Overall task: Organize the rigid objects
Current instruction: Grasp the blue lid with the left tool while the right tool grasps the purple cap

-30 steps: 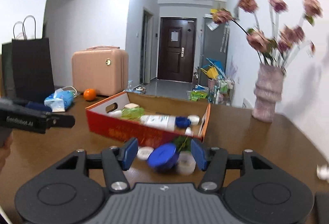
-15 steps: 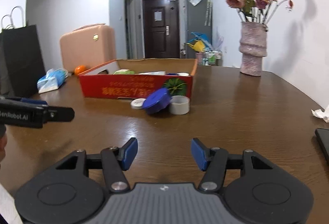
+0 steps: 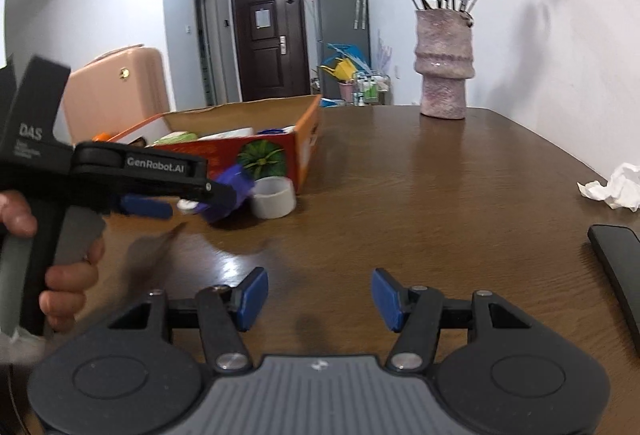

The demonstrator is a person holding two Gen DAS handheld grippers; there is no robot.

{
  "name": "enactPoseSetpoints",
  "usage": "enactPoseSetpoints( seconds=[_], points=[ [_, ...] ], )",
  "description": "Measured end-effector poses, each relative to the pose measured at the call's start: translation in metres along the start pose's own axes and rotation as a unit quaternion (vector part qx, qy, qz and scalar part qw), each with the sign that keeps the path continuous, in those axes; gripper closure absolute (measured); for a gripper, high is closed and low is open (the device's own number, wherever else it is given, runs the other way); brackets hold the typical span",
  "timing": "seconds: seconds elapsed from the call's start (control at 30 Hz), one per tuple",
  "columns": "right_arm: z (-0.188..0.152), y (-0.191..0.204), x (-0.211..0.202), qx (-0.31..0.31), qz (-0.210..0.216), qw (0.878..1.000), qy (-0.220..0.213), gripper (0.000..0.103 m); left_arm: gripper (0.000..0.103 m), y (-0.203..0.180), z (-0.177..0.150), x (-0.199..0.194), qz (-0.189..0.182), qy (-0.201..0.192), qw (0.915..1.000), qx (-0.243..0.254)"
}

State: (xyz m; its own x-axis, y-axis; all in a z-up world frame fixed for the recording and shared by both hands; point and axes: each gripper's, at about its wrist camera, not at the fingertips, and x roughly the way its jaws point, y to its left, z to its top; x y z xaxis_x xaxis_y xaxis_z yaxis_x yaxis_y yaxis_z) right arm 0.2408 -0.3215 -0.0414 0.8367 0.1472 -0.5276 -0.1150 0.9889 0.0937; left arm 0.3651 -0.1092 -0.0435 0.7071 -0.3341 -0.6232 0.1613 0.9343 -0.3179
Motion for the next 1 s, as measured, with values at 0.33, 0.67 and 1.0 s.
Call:
enactPoseSetpoints(
  seconds=[0.33,0.67,1.0],
  points=[
    [0.026,-0.013,0.038,-0.003,-0.002,1.0,-0.003,0.047,0.036,0.013,0.008,0.011,-0.015,-0.01,0.9942,-0.106],
    [0.028,-0.004,0.046,-0.015,0.012,1.0,0.003,0.047,0.037,0.026,-0.005,-0.041,-0.032,0.0,0.996,-0.083],
    [0.031,0.057,0.069,-0.063,0.086,0.994,0.029,0.048,0.036,0.09,-0.026,-0.114,0.12,-0.063,0.9907,-0.009]
  ],
)
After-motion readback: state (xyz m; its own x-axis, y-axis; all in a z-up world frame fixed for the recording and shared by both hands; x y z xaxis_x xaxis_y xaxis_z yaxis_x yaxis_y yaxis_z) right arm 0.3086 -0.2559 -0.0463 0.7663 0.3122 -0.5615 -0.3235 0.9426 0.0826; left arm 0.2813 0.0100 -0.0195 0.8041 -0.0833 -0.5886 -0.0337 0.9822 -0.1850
